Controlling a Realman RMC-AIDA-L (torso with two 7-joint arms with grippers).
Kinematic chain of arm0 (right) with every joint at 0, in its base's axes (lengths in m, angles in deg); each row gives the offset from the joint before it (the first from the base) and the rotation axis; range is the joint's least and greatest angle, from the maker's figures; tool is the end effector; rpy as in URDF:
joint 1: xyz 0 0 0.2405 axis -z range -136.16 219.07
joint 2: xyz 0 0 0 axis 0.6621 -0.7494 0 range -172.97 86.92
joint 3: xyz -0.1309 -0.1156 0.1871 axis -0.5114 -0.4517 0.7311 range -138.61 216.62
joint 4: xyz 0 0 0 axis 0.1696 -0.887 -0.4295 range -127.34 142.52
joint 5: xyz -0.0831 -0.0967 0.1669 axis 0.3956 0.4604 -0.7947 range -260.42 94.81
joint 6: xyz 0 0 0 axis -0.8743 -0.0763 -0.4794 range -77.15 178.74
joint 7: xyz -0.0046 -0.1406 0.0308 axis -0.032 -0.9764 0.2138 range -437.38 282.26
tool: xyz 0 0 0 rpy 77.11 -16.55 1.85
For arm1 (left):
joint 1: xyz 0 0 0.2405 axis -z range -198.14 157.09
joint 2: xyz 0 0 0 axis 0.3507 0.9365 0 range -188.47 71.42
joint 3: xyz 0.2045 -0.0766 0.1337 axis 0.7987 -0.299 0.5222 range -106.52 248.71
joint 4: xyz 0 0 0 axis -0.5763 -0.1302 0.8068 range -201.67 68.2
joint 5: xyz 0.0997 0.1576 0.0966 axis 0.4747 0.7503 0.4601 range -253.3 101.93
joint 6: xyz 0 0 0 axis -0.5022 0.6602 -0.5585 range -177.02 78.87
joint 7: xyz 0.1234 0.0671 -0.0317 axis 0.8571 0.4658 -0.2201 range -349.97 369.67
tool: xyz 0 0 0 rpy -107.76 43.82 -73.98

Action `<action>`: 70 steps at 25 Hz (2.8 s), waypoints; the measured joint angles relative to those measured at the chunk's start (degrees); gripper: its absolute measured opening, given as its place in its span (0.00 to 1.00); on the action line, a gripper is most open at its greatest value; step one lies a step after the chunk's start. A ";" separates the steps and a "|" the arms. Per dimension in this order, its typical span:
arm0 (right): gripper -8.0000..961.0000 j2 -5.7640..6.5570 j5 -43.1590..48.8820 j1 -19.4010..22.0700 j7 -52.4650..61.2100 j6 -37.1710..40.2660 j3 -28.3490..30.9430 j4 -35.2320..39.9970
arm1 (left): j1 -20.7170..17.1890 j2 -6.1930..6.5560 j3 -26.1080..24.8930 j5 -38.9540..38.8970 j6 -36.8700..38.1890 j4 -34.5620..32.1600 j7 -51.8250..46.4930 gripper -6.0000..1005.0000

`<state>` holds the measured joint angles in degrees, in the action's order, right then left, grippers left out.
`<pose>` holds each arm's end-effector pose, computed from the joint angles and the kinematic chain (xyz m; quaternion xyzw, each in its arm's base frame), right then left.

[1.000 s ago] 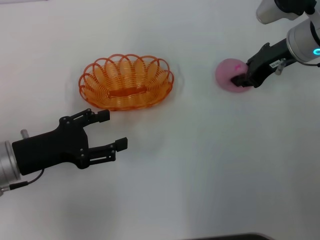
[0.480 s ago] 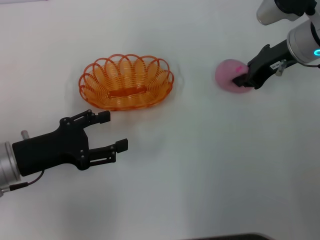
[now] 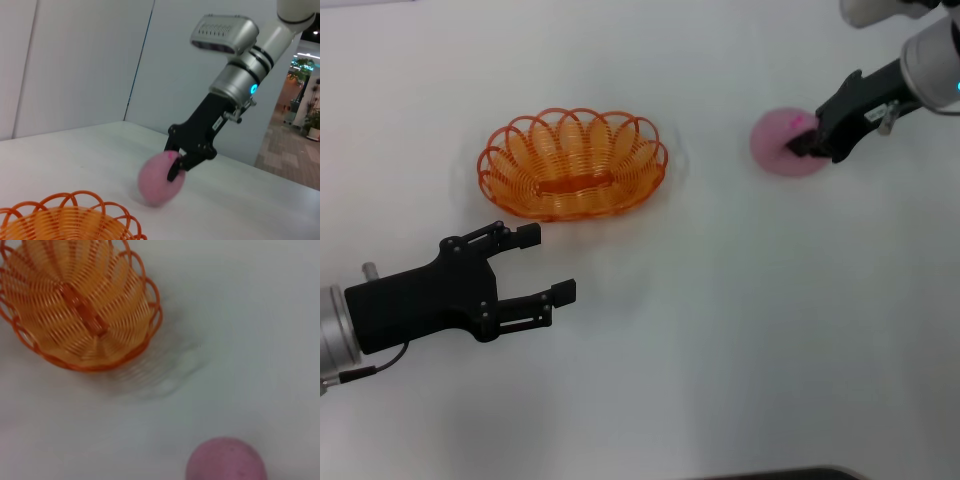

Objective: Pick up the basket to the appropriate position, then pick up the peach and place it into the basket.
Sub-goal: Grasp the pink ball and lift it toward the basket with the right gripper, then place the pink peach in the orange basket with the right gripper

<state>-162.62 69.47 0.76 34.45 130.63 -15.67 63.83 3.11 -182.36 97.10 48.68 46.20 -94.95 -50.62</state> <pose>0.2389 0.3915 0.0145 -0.9465 0.2336 -0.1335 0.1783 -0.2929 0.2547 -0.0469 -0.9263 -0.2101 -0.2912 0.1138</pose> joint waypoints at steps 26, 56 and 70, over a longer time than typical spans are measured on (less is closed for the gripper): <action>0.10 -0.38 -31.05 0.13 -7.81 2.57 -1.47 -0.51 | 0.83 -0.09 0.00 -0.43 -0.35 1.23 0.03 0.87; 0.11 -1.84 -78.60 -4.01 -75.02 -8.67 -1.84 -54.72 | 1.67 -0.18 -0.08 -2.58 -1.45 2.40 0.62 0.87; 0.47 -1.90 -78.71 -5.47 -74.18 -9.60 -1.65 -55.80 | 1.42 -0.18 0.04 -2.60 -1.97 3.26 0.62 0.87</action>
<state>-164.52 -9.24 -4.72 -39.73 121.03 -17.31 8.03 4.53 -182.54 97.15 46.08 44.23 -91.69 -50.00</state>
